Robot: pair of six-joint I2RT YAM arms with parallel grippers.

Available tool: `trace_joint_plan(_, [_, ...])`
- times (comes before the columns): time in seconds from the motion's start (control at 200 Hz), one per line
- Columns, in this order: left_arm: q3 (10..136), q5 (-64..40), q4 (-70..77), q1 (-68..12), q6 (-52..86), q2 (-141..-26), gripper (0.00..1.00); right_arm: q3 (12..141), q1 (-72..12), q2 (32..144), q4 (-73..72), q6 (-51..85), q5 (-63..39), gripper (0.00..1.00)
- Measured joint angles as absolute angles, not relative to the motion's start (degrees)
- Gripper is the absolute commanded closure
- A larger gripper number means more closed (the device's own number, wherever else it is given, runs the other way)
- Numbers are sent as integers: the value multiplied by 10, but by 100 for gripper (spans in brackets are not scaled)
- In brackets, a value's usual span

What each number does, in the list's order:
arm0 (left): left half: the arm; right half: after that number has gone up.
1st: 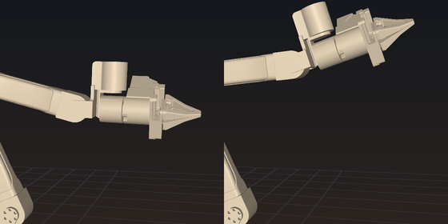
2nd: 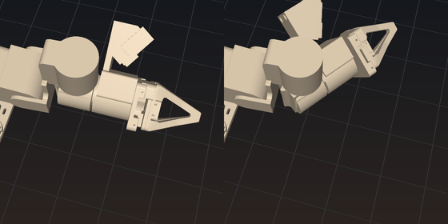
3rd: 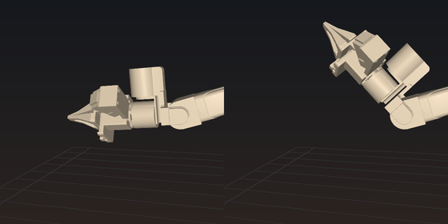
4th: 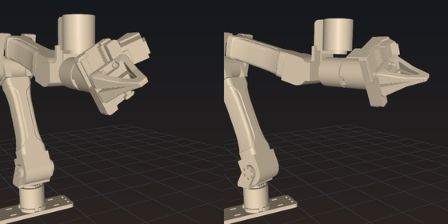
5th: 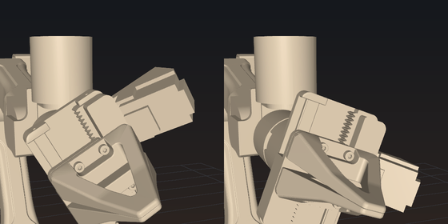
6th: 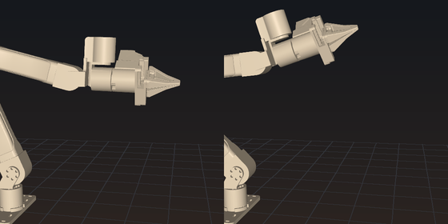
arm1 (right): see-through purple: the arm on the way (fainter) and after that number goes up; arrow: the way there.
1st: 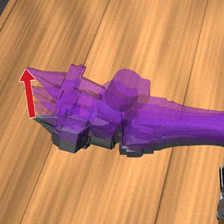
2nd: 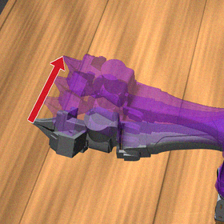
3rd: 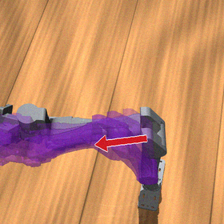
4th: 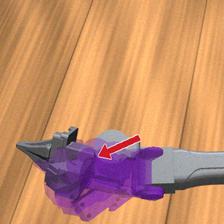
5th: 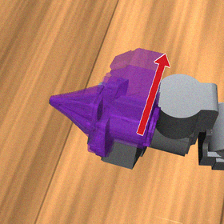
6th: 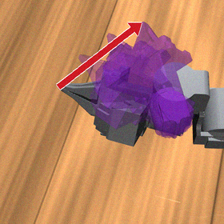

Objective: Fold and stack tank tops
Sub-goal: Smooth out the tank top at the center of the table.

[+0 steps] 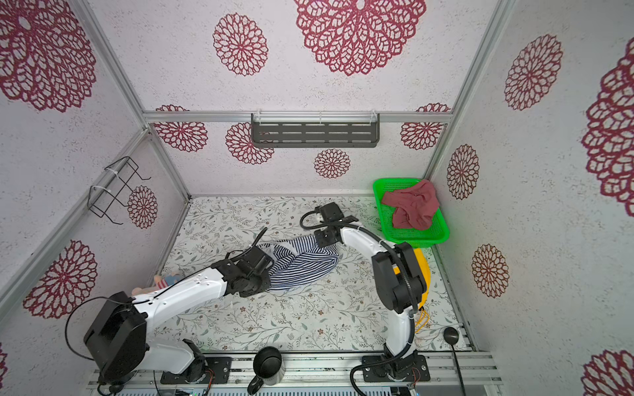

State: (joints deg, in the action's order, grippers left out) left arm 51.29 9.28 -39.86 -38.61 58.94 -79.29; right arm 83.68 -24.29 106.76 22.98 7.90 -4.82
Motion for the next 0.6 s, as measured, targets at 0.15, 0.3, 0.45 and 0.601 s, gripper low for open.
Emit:
trace_joint_plan(0.15, [510,103,-443,-348,571,-711,100,829,-166,1010,151,207,-119,98])
trace_joint_plan(0.3, [506,94,-455,-306,557,-645,100,878,-116,1048,134,273,-171,22])
trace_joint_plan(0.45, [496,67,-425,-287,556,-634,100,882,-103,1085,163,265,-177,7])
trace_joint_plan(0.601, [470,39,-383,-283,562,-649,100,795,-122,1037,227,224,-146,20])
